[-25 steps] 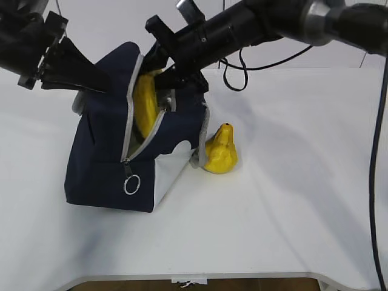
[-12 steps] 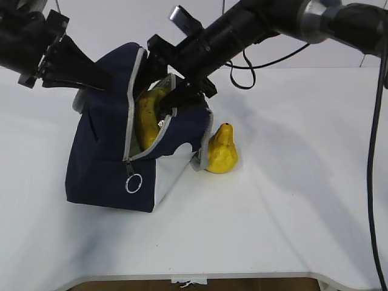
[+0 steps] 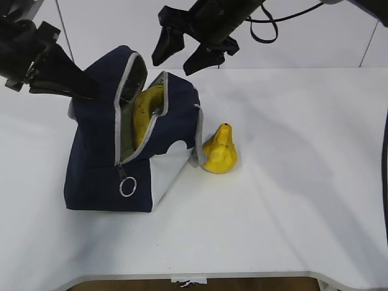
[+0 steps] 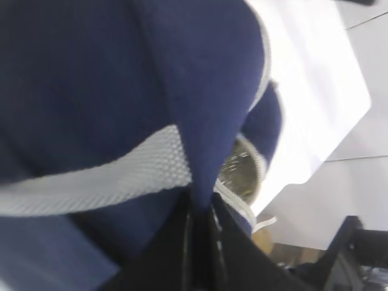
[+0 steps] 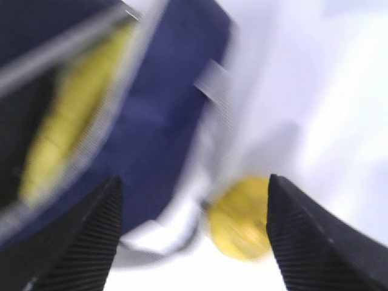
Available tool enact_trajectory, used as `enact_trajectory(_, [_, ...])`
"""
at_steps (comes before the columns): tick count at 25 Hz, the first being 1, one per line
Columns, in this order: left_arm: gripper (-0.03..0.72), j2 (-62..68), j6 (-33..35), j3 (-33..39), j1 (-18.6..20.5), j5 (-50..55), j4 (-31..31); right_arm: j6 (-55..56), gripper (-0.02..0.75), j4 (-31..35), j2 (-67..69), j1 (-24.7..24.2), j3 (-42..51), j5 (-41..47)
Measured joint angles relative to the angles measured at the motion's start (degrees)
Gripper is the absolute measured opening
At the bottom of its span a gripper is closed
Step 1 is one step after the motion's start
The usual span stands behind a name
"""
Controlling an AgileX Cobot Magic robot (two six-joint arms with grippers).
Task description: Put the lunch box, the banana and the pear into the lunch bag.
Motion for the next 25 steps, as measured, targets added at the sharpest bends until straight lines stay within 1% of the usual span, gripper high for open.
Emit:
enact_trajectory(2, [-0.006, 0.00, 0.00, 0.00, 0.88, 0.36, 2.20, 0.39, 0.572, -3.83, -2.35, 0.00, 2.88, 0.00])
enact_trajectory(5, [-0.006, 0.00, -0.46, 0.00, 1.95, 0.85, 5.71, 0.71, 0.572, -10.02, -7.54, 0.00, 10.02, 0.13])
enact_trajectory(9, [-0.006, 0.00, -1.17, 0.00, 2.18, 0.97, 10.20, 0.80, 0.572, -19.62, -14.27, 0.00, 18.92, 0.40])
enact_trajectory(12, [-0.006, 0.00, -1.38, 0.00, 2.18, 0.97, 11.68, 1.44, 0.572, -24.53, -16.83, 0.00, 22.23, 0.66])
enact_trajectory(20, [-0.006, 0.00, -3.09, 0.00, 2.18, 1.11, 11.92, 3.02, 0.573, -24.75, -16.18, 0.00, 23.23, 0.69])
enact_trajectory(25, [-0.006, 0.00, -3.31, 0.00, 2.18, 1.32, 11.92, 3.35, 0.573, -21.64, -14.59, 0.00, 25.29, 0.69])
